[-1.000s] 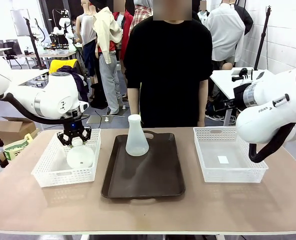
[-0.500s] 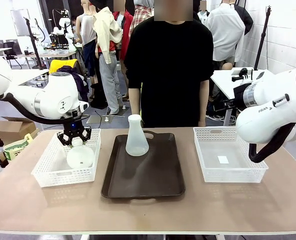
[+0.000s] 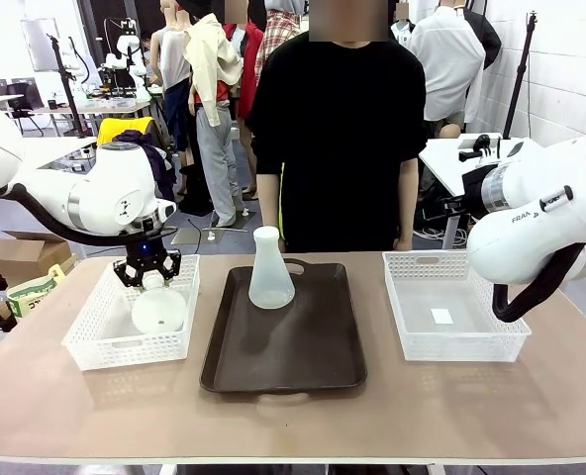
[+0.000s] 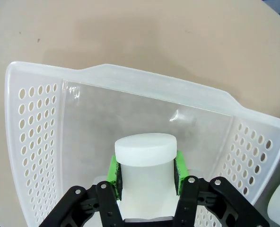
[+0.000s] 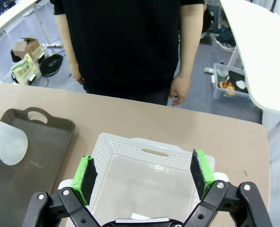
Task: Prepare the laboratory tools.
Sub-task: Place the picked Big flask upright in the Handle tray as directed by the person.
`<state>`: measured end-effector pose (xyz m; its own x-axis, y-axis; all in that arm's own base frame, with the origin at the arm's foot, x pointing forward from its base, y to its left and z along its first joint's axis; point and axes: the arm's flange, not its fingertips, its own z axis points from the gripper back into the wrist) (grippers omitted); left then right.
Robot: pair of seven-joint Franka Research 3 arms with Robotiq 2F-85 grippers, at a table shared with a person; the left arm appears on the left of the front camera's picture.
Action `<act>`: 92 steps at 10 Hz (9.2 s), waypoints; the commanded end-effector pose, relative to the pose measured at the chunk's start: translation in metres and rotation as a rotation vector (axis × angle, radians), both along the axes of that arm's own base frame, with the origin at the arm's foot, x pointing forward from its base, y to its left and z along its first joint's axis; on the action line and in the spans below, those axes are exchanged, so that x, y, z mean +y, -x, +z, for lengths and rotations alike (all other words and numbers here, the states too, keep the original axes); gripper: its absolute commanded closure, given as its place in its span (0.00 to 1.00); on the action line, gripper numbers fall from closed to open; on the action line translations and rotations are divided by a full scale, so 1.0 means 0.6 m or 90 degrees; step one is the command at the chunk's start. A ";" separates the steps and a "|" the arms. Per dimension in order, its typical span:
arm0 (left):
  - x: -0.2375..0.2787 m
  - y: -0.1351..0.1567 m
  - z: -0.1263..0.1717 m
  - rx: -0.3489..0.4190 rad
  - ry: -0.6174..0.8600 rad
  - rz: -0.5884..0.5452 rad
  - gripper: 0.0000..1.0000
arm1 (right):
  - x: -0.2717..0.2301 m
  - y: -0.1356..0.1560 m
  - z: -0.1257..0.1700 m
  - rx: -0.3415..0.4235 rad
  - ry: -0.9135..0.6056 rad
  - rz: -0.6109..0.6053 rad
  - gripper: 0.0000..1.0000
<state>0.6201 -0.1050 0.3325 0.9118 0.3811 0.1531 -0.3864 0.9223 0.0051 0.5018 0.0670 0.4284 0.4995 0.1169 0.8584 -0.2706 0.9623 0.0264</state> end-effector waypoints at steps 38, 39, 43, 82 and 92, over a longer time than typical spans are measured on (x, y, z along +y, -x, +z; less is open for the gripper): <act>-0.164 0.289 0.160 -0.441 0.700 -1.079 1.00 | 0.000 0.000 -0.001 -0.019 -0.003 0.000 0.00; -0.172 0.289 0.135 -0.486 0.781 -1.124 1.00 | 0.000 0.000 -0.001 -0.019 -0.003 0.000 0.00; -0.190 0.261 0.085 -0.732 0.760 -1.113 1.00 | 0.000 0.000 -0.001 -0.019 -0.003 0.000 0.00; -0.240 0.164 -0.094 -0.868 0.592 -1.027 0.00 | 0.000 0.000 -0.001 -0.019 -0.003 0.000 0.00; -0.240 0.164 -0.094 -0.868 0.592 -1.027 0.00 | 0.000 0.000 -0.001 -0.019 -0.003 0.000 0.00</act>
<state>0.5216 -0.2480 0.2766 0.0046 -0.0013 1.0000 0.9994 -0.0330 -0.0047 0.5018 0.0671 0.4283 0.4995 0.1173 0.8583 -0.2707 0.9623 0.0260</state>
